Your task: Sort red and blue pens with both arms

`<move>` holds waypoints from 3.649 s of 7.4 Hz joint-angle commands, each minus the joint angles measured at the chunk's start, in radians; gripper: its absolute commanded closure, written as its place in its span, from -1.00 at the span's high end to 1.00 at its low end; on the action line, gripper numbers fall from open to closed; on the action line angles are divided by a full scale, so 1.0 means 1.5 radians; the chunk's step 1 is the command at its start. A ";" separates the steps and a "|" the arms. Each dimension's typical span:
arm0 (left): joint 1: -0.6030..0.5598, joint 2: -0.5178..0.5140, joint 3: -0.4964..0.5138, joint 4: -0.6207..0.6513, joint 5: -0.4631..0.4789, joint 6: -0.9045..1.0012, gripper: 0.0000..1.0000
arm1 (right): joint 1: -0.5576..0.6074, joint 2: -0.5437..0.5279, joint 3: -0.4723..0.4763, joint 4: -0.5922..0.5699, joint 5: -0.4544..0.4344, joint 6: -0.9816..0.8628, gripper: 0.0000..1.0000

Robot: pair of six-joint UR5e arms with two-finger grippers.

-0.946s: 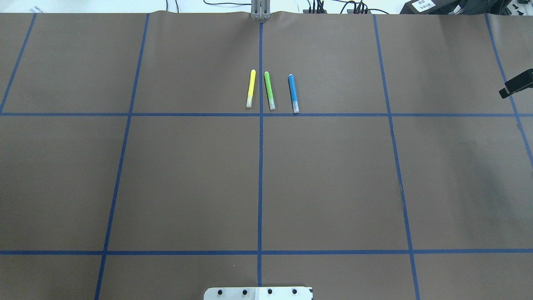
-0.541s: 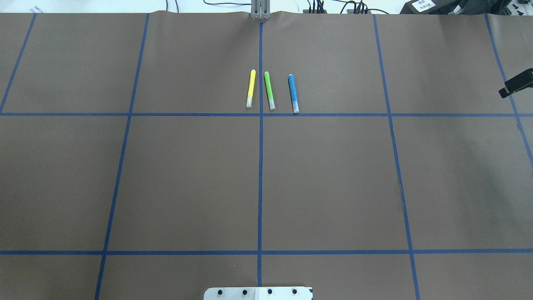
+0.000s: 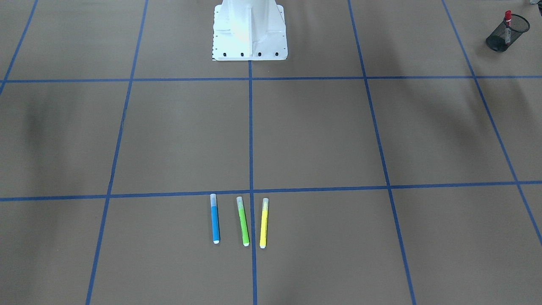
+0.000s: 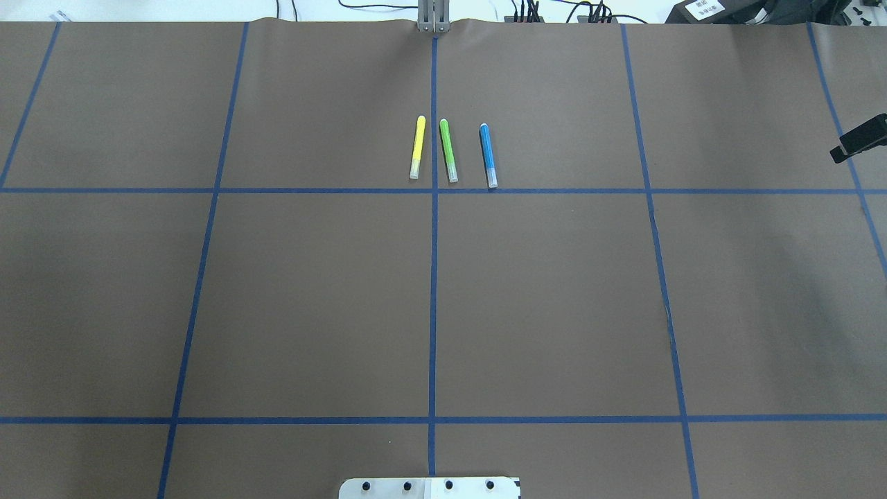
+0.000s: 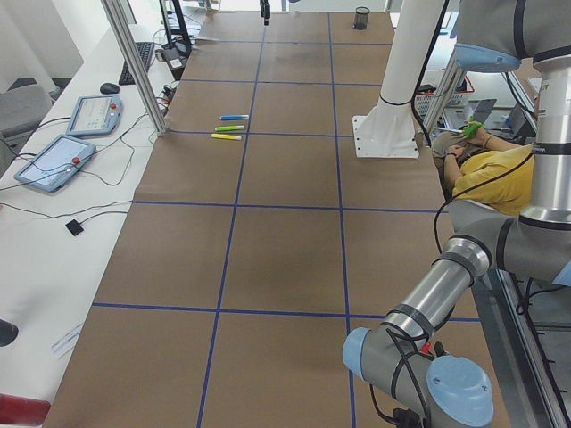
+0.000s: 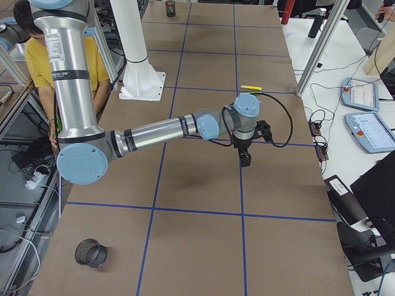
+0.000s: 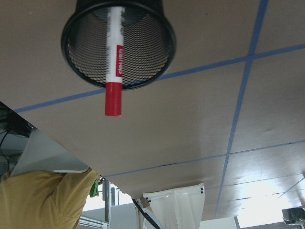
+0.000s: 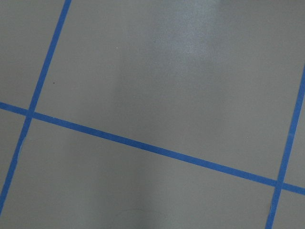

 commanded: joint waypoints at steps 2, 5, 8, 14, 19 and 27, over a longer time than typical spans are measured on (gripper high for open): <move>0.021 -0.024 -0.101 -0.200 -0.012 -0.047 1.00 | 0.000 0.000 0.000 0.000 0.001 0.001 1.00; 0.164 -0.024 -0.251 -0.447 -0.013 -0.100 1.00 | -0.001 0.000 0.000 0.000 0.002 0.001 1.00; 0.291 -0.025 -0.286 -0.735 -0.013 -0.115 1.00 | -0.001 0.000 -0.001 0.000 0.002 0.001 1.00; 0.508 -0.059 -0.384 -0.814 -0.005 -0.254 1.00 | -0.077 0.089 -0.001 -0.001 0.003 0.157 1.00; 0.508 -0.056 -0.384 -0.815 -0.006 -0.254 1.00 | -0.274 0.295 -0.103 0.001 -0.108 0.426 1.00; 0.508 -0.054 -0.369 -0.815 -0.007 -0.253 1.00 | -0.385 0.563 -0.447 0.036 -0.177 0.666 0.87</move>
